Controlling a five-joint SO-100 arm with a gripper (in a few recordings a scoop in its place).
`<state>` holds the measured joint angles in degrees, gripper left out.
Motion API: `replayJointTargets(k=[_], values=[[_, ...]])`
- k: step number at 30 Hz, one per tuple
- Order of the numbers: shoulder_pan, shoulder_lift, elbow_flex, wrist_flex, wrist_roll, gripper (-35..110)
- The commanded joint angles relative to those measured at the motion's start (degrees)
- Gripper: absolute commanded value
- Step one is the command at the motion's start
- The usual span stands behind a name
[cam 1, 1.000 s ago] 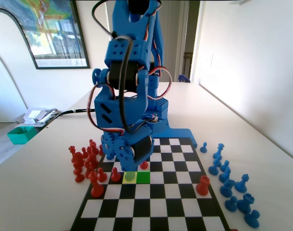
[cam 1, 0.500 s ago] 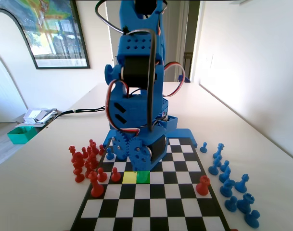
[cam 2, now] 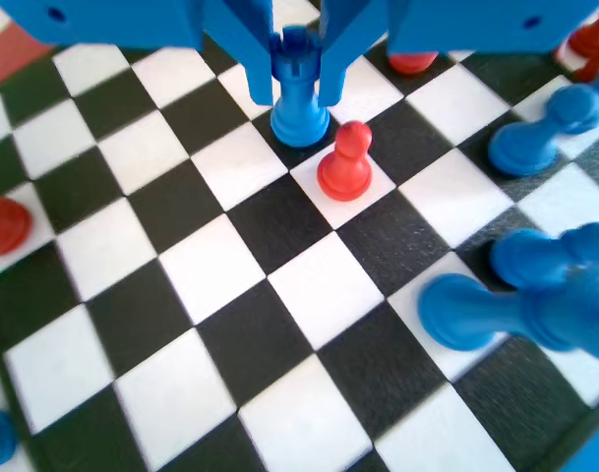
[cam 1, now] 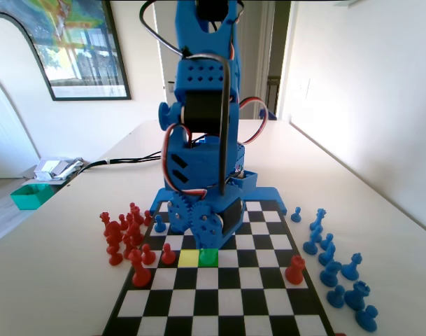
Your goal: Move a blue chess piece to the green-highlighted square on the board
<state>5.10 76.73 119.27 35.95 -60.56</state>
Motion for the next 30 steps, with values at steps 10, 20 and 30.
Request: replayJointTargets(k=[10,20,30], values=[[0.44,2.72,0.18,-0.26,-0.97,17],[1.93,5.45,-5.8,3.43,2.55,17],[3.6,14.15,-16.96,16.96,-1.05,1]])
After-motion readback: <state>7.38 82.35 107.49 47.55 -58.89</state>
